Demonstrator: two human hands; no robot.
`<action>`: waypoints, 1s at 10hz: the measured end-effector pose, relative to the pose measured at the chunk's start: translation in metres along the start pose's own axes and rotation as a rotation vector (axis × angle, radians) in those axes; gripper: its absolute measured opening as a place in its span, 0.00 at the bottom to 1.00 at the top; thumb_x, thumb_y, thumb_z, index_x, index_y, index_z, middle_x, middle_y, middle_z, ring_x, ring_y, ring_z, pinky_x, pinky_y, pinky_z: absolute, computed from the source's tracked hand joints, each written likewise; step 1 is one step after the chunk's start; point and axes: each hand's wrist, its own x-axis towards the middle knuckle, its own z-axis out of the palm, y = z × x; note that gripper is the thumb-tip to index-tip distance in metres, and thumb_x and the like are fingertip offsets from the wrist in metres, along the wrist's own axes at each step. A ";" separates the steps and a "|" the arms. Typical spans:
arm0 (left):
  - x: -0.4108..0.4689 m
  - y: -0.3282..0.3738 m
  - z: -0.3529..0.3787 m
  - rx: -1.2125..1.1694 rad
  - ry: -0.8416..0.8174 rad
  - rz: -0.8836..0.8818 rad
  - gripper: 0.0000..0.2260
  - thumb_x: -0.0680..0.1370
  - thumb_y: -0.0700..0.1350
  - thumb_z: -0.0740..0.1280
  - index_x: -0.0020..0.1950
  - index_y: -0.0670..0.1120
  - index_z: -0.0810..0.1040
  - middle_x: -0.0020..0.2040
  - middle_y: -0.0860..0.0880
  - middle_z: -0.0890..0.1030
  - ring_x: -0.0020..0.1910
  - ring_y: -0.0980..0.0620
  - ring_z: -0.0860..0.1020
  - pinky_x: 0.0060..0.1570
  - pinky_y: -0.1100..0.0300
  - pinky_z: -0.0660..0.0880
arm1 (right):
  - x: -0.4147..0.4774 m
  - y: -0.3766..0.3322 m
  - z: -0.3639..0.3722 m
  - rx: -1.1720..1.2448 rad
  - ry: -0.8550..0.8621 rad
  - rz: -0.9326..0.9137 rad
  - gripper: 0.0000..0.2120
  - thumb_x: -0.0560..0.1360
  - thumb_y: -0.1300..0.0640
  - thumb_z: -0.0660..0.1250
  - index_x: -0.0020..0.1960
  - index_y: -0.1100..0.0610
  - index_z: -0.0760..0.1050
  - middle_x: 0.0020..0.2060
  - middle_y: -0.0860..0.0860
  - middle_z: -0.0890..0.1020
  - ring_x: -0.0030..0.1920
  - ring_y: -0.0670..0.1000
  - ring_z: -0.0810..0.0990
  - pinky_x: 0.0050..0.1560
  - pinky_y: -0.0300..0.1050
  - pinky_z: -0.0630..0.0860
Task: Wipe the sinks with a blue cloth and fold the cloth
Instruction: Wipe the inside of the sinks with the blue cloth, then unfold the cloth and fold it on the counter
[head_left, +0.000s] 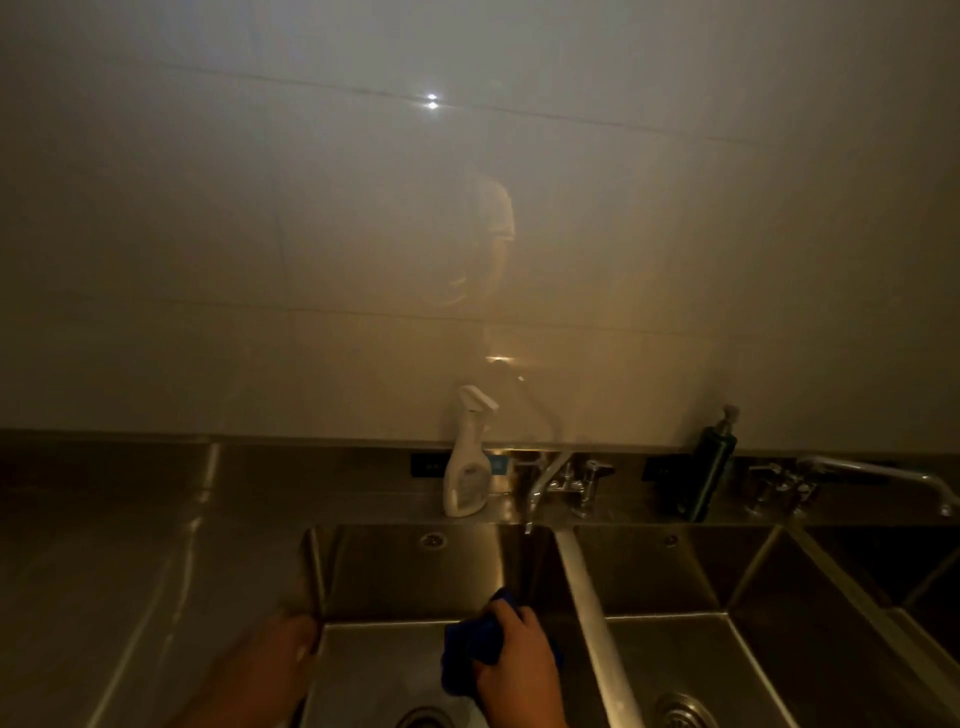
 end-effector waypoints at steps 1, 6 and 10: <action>-0.007 -0.039 -0.034 -0.107 0.126 0.158 0.06 0.78 0.55 0.60 0.44 0.59 0.74 0.52 0.51 0.78 0.54 0.59 0.74 0.54 0.67 0.70 | -0.004 -0.039 0.045 0.055 0.050 0.017 0.22 0.66 0.58 0.68 0.59 0.47 0.73 0.57 0.50 0.73 0.59 0.52 0.74 0.60 0.40 0.69; -0.013 -0.179 -0.074 -1.140 -0.517 -0.330 0.10 0.76 0.55 0.66 0.54 0.53 0.78 0.53 0.49 0.82 0.51 0.50 0.81 0.43 0.56 0.80 | -0.027 -0.213 0.230 0.533 -0.289 -0.127 0.35 0.67 0.63 0.75 0.67 0.43 0.65 0.58 0.41 0.74 0.54 0.36 0.78 0.52 0.28 0.73; -0.021 -0.242 -0.030 -1.217 0.013 -0.570 0.06 0.76 0.32 0.62 0.44 0.39 0.78 0.43 0.40 0.81 0.41 0.44 0.80 0.40 0.55 0.75 | -0.001 -0.168 0.246 -0.363 -0.401 -0.759 0.36 0.78 0.53 0.61 0.74 0.35 0.43 0.77 0.44 0.48 0.77 0.47 0.42 0.74 0.46 0.52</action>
